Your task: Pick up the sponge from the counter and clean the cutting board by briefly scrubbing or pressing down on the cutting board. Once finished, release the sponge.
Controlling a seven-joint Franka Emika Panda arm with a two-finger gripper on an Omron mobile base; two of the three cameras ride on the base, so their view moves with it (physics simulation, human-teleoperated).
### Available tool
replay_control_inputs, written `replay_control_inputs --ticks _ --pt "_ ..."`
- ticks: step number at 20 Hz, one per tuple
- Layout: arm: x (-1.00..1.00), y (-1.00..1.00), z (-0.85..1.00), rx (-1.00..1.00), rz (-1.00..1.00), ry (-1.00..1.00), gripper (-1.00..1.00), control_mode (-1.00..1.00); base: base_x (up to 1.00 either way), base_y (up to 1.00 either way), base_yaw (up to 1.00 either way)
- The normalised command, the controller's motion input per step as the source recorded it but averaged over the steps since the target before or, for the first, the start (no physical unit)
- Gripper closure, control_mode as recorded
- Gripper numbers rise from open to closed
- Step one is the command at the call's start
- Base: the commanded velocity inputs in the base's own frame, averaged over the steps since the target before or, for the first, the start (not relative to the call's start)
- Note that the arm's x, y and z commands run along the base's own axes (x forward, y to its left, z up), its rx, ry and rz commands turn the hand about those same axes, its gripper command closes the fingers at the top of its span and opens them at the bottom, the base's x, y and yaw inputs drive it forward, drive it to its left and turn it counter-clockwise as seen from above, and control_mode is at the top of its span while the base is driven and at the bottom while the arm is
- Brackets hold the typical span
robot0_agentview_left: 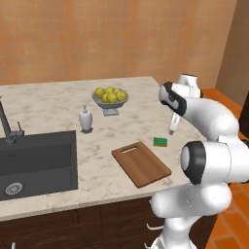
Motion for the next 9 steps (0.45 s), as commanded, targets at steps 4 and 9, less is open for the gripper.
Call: replay_control_inputs --ticks 4,9 --pt "-1.00 0.08 0.69 0.03 -0.37 -0.02 -1.00 -1.00 0.00 0.00 0.00" --pt "-1.00 0.17 0.65 0.00 -0.26 -0.12 -1.00 -1.00 0.00 0.00 0.00"
